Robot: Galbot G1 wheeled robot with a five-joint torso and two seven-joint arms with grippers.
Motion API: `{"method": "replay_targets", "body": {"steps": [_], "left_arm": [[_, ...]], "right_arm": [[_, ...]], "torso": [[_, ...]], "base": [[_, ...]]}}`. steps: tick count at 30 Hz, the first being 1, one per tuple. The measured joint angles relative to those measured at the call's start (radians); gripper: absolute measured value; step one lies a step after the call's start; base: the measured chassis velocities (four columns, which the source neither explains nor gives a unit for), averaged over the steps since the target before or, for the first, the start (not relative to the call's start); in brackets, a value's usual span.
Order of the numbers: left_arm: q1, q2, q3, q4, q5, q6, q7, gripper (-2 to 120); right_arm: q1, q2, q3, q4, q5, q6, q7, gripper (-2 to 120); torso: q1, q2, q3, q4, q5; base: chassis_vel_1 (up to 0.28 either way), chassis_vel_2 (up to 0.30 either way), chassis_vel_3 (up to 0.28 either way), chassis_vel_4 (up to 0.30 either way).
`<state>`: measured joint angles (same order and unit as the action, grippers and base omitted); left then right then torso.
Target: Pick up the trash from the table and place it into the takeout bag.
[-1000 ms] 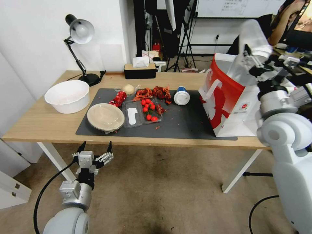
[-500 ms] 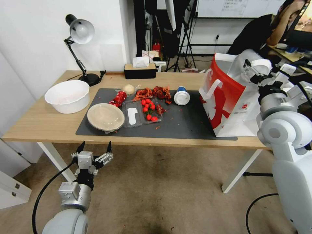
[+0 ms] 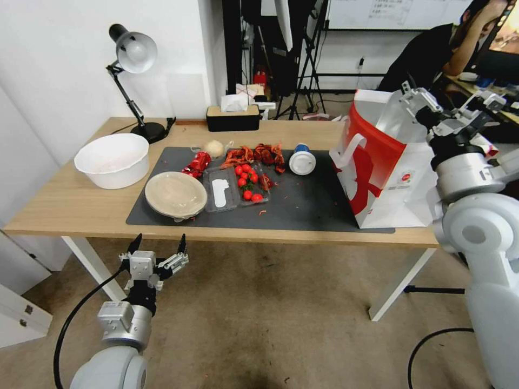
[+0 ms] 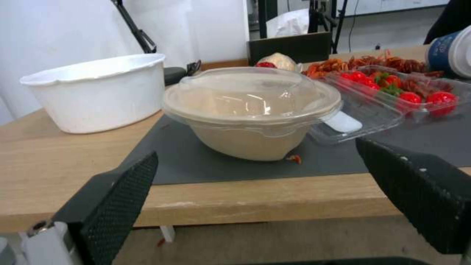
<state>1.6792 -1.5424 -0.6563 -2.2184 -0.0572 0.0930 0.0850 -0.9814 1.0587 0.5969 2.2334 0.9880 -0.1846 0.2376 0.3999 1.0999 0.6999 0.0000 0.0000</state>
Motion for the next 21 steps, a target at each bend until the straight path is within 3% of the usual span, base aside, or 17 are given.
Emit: {"method": "replay_targets", "body": {"steps": [2, 7, 14, 21], "left_arm": [[-0.002, 0.003, 0.002, 0.003, -0.004, -0.005, 0.003, 100], [-0.005, 0.006, 0.007, 0.011, -0.008, -0.014, 0.015, 100], [-0.012, 0.016, 0.010, 0.022, -0.018, -0.017, 0.023, 100], [-0.016, 0.025, 0.011, 0.028, -0.034, -0.019, 0.024, 100]], "right_arm": [[-0.105, 0.009, -0.035, 0.052, -0.099, 0.025, -0.069, 100], [-0.239, 0.031, -0.076, 0.081, -0.291, 0.061, -0.105, 100], [-0.465, 0.050, -0.166, 0.098, -0.557, 0.177, -0.029, 100], [-0.598, 0.093, -0.230, 0.046, -0.726, 0.281, 0.036, 100]], "torso": [[0.000, 0.000, 0.000, 0.0000, -0.0003], [0.000, 0.000, 0.000, -0.0001, 0.0000], [0.000, 0.000, 0.000, 0.0000, -0.0002], [0.000, 0.000, 0.000, -0.0001, 0.0002]], "base": [[0.000, 0.000, 0.000, 0.000], [0.000, 0.000, 0.000, 0.000], [0.000, 0.000, 0.000, 0.000], [0.000, 0.000, 0.000, 0.000]]}}
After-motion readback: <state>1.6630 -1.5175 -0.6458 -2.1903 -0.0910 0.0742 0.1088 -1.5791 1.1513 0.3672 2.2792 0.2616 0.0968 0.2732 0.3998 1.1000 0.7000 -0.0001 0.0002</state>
